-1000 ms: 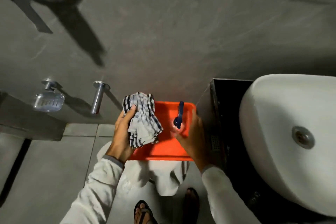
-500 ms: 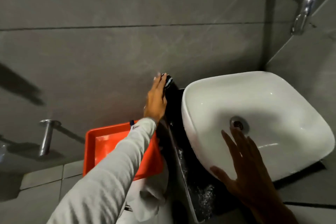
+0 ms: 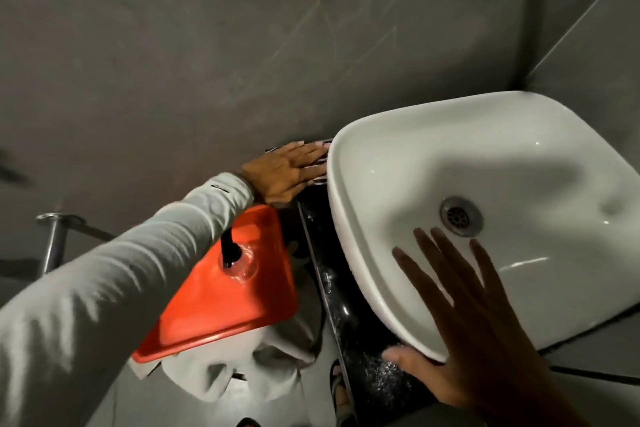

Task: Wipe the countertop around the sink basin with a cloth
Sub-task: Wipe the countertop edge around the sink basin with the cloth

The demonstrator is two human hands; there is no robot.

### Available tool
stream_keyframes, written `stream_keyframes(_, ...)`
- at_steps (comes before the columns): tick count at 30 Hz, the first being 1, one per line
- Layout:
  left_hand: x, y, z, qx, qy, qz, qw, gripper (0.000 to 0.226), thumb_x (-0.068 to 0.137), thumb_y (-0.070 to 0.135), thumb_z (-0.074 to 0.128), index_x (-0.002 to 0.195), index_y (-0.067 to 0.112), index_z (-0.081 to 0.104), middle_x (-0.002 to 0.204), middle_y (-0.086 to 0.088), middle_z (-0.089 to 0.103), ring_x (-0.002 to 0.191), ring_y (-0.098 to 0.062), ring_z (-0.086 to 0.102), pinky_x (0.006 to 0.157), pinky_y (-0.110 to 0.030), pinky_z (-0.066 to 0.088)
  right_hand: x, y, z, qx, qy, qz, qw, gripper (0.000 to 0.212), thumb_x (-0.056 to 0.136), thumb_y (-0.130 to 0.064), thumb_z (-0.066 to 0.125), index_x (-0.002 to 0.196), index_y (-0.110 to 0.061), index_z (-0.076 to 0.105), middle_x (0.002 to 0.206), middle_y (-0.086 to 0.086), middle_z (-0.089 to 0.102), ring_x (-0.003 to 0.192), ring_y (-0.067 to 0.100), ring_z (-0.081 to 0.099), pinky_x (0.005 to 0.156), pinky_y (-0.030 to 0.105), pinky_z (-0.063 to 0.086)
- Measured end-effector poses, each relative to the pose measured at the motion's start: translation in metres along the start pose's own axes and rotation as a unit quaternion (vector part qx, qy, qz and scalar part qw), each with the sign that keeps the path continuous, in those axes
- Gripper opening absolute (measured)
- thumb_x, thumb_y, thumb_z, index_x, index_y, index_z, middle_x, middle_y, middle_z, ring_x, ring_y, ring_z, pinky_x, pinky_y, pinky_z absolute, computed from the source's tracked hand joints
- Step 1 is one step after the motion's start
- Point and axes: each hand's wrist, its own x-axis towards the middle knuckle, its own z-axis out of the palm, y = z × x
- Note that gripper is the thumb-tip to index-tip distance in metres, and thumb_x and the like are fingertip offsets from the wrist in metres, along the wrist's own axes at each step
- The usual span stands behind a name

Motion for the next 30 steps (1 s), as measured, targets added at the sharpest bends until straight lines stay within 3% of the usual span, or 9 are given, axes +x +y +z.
stream_keyframes(3, 0.001, 0.017, 0.017, -0.012, 0.056, -0.073, 0.996, 0.066, 0.110, 0.048, 0.014, 0.150, 0.011, 0.051, 0.161, -0.023, 0.044, 0.148, -0.044, 0.043, 0.121, -0.062, 0.033, 0.002, 0.000, 0.001, -0.009, -0.002, 0.037, 0.999, 0.113, 0.083, -0.094, 0.035, 0.164, -0.016, 0.028, 0.174, 0.017, 0.019, 0.161, 0.039, 0.017, 0.120, 0.075, 0.021)
stream_keyframes(6, -0.001, 0.058, 0.036, -0.109, 0.143, -0.215, 0.960, 0.055, 0.109, 0.038, 0.024, 0.150, 0.014, 0.052, 0.164, -0.018, 0.042, 0.151, -0.039, 0.040, 0.122, -0.058, 0.034, 0.003, -0.004, 0.000, -0.012, -0.007, 0.075, 0.997, 0.112, 0.084, -0.093, 0.034, 0.164, -0.015, 0.030, 0.173, 0.018, 0.018, 0.160, 0.040, 0.015, 0.121, 0.076, 0.017)
stream_keyframes(9, -0.010, 0.114, 0.045, -0.174, 0.189, -0.292, 0.921, 0.056, 0.103, 0.025, 0.028, 0.154, 0.014, 0.046, 0.167, -0.013, 0.038, 0.156, -0.032, 0.031, 0.129, -0.046, 0.022, 0.004, -0.009, -0.003, -0.012, -0.002, 0.091, 0.996, 0.108, 0.086, -0.091, 0.033, 0.163, -0.014, 0.032, 0.173, 0.019, 0.021, 0.160, 0.039, 0.016, 0.121, 0.075, 0.017)
stream_keyframes(12, -0.039, 0.184, 0.050, -0.229, 0.216, -0.313, 0.896, 0.058, 0.102, 0.017, 0.031, 0.160, 0.012, 0.035, 0.173, -0.009, 0.025, 0.162, -0.024, 0.014, 0.133, -0.031, 0.007, 0.005, -0.011, -0.005, -0.009, 0.005, 0.104, 0.995, 0.104, 0.089, -0.087, 0.032, 0.162, -0.013, 0.034, 0.172, 0.020, 0.024, 0.159, 0.040, 0.020, 0.121, 0.074, 0.018)
stream_keyframes(16, -0.068, 0.247, 0.058, -0.252, 0.200, -0.278, 0.905, 0.058, 0.103, 0.015, 0.036, 0.161, 0.011, 0.031, 0.174, -0.008, 0.019, 0.163, -0.023, 0.009, 0.134, -0.034, 0.006, 0.005, -0.012, -0.005, -0.006, 0.002, 0.104, 0.995, 0.105, 0.090, -0.088, 0.031, 0.162, -0.012, 0.034, 0.171, 0.021, 0.025, 0.159, 0.039, 0.023, 0.122, 0.073, 0.020)
stream_keyframes(20, -0.082, 0.201, 0.058, -0.108, 0.139, -0.147, 0.973, 0.053, 0.103, 0.023, 0.043, 0.155, 0.013, 0.041, 0.168, -0.012, 0.032, 0.157, -0.027, 0.026, 0.128, -0.047, 0.022, 0.004, -0.010, -0.004, 0.013, 0.004, 0.092, 0.996, 0.107, 0.088, -0.089, 0.034, 0.163, -0.012, 0.032, 0.172, 0.018, 0.025, 0.159, 0.035, 0.023, 0.123, 0.071, 0.021)
stream_keyframes(22, -0.074, 0.148, 0.056, -0.067, 0.120, -0.115, 0.984, 0.048, 0.109, 0.028, 0.034, 0.154, 0.011, 0.041, 0.165, -0.016, 0.036, 0.155, -0.032, 0.032, 0.127, -0.051, 0.026, 0.004, -0.010, -0.004, 0.018, 0.002, 0.092, 0.996, 0.108, 0.087, -0.090, 0.035, 0.163, -0.013, 0.032, 0.172, 0.016, 0.025, 0.160, 0.033, 0.021, 0.124, 0.070, 0.021)
stream_keyframes(25, -0.027, 0.071, 0.043, -0.070, 0.136, -0.169, 0.974, 0.053, 0.111, 0.032, 0.026, 0.150, 0.002, 0.045, 0.156, -0.030, 0.046, 0.145, -0.049, 0.044, 0.114, -0.066, 0.043, 0.004, -0.009, -0.003, 0.026, 0.002, 0.094, 0.995, 0.110, 0.085, -0.092, 0.036, 0.163, -0.014, 0.033, 0.172, 0.015, 0.026, 0.161, 0.030, 0.020, 0.124, 0.068, 0.022)
stream_keyframes(30, 0.012, 0.053, 0.035, -0.143, 0.125, -0.277, 0.942, 0.066, 0.102, 0.039, 0.024, 0.156, 0.004, 0.038, 0.166, -0.026, 0.032, 0.154, -0.047, 0.029, 0.125, -0.065, 0.026, 0.003, -0.007, -0.002, 0.030, -0.003, 0.098, 0.995, 0.113, 0.083, -0.094, 0.037, 0.163, -0.014, 0.032, 0.172, 0.015, 0.025, 0.161, 0.031, 0.018, 0.125, 0.067, 0.022)
